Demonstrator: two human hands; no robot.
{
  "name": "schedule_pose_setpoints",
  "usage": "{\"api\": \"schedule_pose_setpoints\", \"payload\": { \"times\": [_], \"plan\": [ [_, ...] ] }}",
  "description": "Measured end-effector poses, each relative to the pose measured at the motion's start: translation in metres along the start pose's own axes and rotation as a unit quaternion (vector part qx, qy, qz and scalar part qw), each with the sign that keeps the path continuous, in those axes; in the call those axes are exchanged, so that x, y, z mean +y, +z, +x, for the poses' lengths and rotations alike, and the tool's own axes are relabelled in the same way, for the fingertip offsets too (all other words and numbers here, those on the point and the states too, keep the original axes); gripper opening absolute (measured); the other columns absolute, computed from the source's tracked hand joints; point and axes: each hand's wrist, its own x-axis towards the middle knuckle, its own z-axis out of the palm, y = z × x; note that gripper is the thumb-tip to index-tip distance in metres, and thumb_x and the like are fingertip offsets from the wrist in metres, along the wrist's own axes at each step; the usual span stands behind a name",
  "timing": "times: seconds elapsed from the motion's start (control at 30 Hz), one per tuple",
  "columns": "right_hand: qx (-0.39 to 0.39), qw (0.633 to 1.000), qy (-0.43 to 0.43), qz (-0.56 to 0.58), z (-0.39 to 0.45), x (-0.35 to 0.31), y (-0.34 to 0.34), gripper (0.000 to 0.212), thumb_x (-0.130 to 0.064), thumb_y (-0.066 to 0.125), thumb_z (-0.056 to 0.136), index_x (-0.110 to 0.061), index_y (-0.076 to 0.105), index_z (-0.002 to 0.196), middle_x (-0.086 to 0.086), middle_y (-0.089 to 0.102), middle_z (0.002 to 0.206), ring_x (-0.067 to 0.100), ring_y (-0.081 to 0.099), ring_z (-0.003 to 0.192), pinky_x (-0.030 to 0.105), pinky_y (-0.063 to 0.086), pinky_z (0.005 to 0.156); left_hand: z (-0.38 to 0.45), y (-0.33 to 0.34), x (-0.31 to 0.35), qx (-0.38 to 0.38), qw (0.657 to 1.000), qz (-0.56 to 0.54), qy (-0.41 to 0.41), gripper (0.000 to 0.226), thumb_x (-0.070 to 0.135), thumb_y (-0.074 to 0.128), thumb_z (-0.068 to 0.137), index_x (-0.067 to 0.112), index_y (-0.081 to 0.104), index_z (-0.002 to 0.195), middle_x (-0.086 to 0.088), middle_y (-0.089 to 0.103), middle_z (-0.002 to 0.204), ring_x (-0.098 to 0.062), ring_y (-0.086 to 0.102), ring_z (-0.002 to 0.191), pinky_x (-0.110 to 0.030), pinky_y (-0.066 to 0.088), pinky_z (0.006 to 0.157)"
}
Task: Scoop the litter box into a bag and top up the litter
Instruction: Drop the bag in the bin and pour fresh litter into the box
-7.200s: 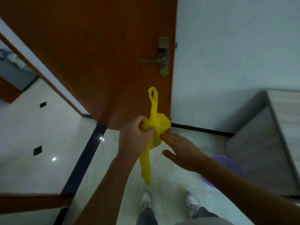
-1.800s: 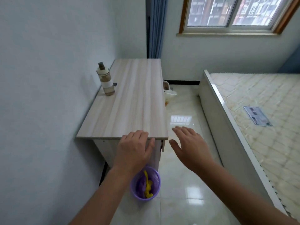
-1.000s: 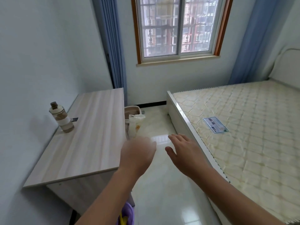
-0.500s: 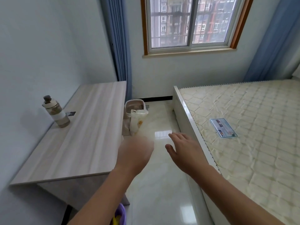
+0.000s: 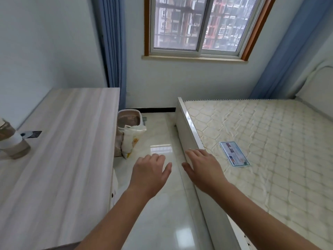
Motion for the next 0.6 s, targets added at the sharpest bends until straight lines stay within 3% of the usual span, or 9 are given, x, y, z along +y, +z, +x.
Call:
{"api": "schedule_pose_setpoints", "payload": {
  "times": [0.33, 0.6],
  "plan": [
    [-0.028, 0.999, -0.005, 0.037, 0.104, 0.013, 0.038, 0.052, -0.048, 0.033, 0.1, -0.021, 0.039, 0.144, -0.005, 0.044, 0.148, 0.017, 0.036, 0.138, 0.033, 0.031, 0.111, 0.086, 0.05, -0.038, -0.048, 0.999, 0.008, 0.012, 0.053, 0.051, 0.024, 0.096, 0.018, 0.065, 0.1, 0.002, 0.068, 0.093, -0.018, 0.062, 0.079, -0.034, 0.052, 0.068],
    [-0.042, 0.996, -0.019, 0.071, 0.222, 0.062, 0.066, 0.053, -0.049, 0.031, 0.1, -0.02, 0.038, 0.144, -0.005, 0.044, 0.148, 0.017, 0.034, 0.138, 0.033, 0.032, 0.109, 0.189, 0.103, -0.067, -0.045, 0.997, 0.057, -0.003, 0.047, 0.047, 0.031, 0.095, 0.017, 0.066, 0.088, 0.001, 0.066, 0.08, -0.019, 0.06, 0.067, -0.033, 0.049, 0.057]
  ]
}}
